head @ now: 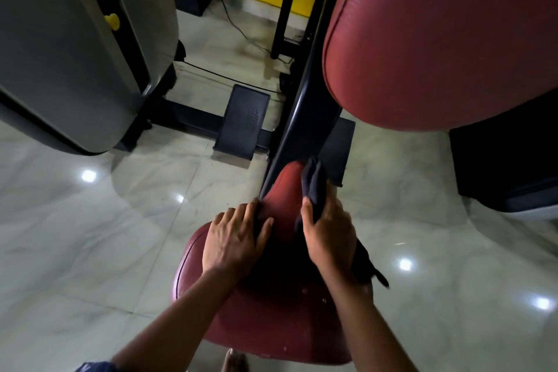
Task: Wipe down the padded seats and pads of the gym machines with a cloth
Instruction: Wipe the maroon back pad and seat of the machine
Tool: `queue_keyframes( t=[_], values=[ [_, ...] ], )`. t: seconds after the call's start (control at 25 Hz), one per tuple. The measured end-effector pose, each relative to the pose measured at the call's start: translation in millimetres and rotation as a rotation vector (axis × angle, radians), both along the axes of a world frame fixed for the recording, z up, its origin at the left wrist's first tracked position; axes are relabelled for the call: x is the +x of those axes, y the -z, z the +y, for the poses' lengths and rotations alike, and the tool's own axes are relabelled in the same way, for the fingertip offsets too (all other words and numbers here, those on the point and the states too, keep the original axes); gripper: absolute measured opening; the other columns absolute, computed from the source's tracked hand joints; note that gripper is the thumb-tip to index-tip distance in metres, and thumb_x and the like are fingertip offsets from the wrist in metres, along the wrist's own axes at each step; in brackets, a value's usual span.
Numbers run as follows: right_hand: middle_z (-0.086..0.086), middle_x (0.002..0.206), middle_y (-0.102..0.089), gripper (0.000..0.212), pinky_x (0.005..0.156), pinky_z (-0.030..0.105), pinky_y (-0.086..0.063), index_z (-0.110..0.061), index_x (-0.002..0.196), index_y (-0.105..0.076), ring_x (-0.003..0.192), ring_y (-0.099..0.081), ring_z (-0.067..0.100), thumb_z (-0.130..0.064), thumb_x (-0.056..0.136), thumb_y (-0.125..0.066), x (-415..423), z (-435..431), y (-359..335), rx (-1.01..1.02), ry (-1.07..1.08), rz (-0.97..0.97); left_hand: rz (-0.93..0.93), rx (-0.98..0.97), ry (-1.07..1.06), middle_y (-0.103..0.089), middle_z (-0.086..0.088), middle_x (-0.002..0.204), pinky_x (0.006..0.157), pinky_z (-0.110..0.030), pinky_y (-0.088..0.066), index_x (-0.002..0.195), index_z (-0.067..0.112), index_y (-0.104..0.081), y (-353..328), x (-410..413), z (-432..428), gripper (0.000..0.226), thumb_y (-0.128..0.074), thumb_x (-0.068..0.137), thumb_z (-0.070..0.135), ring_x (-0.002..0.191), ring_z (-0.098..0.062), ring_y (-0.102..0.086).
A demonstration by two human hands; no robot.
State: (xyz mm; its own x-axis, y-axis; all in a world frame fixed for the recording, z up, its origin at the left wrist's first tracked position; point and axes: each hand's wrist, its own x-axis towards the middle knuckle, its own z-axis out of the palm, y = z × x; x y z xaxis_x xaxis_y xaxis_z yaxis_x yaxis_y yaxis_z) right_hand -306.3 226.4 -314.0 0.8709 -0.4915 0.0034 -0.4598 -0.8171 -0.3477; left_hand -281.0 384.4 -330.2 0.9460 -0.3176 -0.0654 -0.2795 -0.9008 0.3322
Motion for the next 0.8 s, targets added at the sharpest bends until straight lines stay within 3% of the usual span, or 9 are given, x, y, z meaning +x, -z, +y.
queue_keyframes(
  t=[0.12,0.24,0.36,0.48,0.6,0.68,0.8],
  values=[
    [0.012,0.112,-0.067,0.057,0.072,0.037,-0.051,-0.01,0.128,-0.054,0.09,-0.065,0.031,-0.05,0.093,-0.035,-33.9,10.1,-3.8,-0.141,0.035,0.056,-0.017,0.003,-0.004,-0.07,-0.004,0.097,0.075,-0.035,-0.052,0.12,0.013,-0.06,-0.8,-2.5,-0.3,0.06,-0.028,0.09,0.054,0.085,-0.023,-0.067],
    [0.012,0.123,-0.059,0.055,0.088,0.043,-0.042,-0.017,0.135,-0.043,0.107,-0.056,0.035,-0.051,0.097,-0.023,30.6,8.1,-9.1,0.012,0.22,0.173,-0.046,-0.002,-0.011,-0.07,-0.005,0.092,0.073,-0.035,-0.052,0.117,0.013,-0.061,0.1,-2.0,-1.9,0.058,-0.029,0.09,0.053,0.081,-0.025,-0.067],
    [0.014,0.125,-0.058,0.057,0.091,0.042,-0.043,-0.019,0.137,-0.04,0.11,-0.057,0.034,-0.054,0.096,-0.02,52.6,-1.7,-5.0,0.128,0.206,0.141,-0.043,0.007,-0.008,-0.071,-0.005,0.093,0.073,-0.036,-0.052,0.116,0.014,-0.06,-2.1,-2.6,-2.1,0.056,-0.029,0.09,0.053,0.082,-0.026,-0.067],
    [0.013,0.11,-0.067,0.058,0.081,0.037,-0.047,-0.018,0.131,-0.048,0.099,-0.063,0.034,-0.056,0.095,-0.023,-3.4,-10.8,-7.4,0.036,0.078,0.133,-0.023,0.0,-0.012,-0.07,-0.007,0.094,0.075,-0.037,-0.051,0.116,0.015,-0.059,-4.7,-3.2,-1.4,0.058,-0.027,0.089,0.055,0.084,-0.028,-0.066],
    [0.01,0.096,-0.07,0.071,0.072,0.037,-0.047,-0.015,0.114,-0.06,0.087,-0.063,0.034,-0.061,0.086,-0.014,-47.1,-24.5,-7.7,-0.063,-0.045,0.18,0.024,-0.023,0.005,-0.069,-0.009,0.099,0.079,-0.039,-0.048,0.118,0.015,-0.056,-6.1,-1.4,0.2,0.062,-0.022,0.088,0.057,0.09,-0.031,-0.064],
    [0.007,0.098,-0.068,0.069,0.072,0.038,-0.045,-0.017,0.107,-0.061,0.089,-0.061,0.034,-0.063,0.083,-0.015,-62.1,-32.9,-4.2,-0.054,0.006,0.217,0.036,-0.024,0.026,-0.067,-0.011,0.104,0.083,-0.041,-0.046,0.121,0.015,-0.054,-5.5,-1.2,1.8,0.067,-0.017,0.086,0.059,0.094,-0.032,-0.062],
    [0.005,0.112,-0.062,0.054,0.08,0.042,-0.046,-0.021,0.115,-0.058,0.1,-0.057,0.035,-0.06,0.089,-0.031,-85.8,-36.0,3.0,0.047,0.174,0.22,0.067,-0.018,0.038,-0.064,-0.011,0.114,0.089,-0.042,-0.043,0.127,0.015,-0.05,-3.3,-0.7,3.6,0.063,-0.022,0.091,0.059,0.102,-0.032,-0.06]
  ],
)
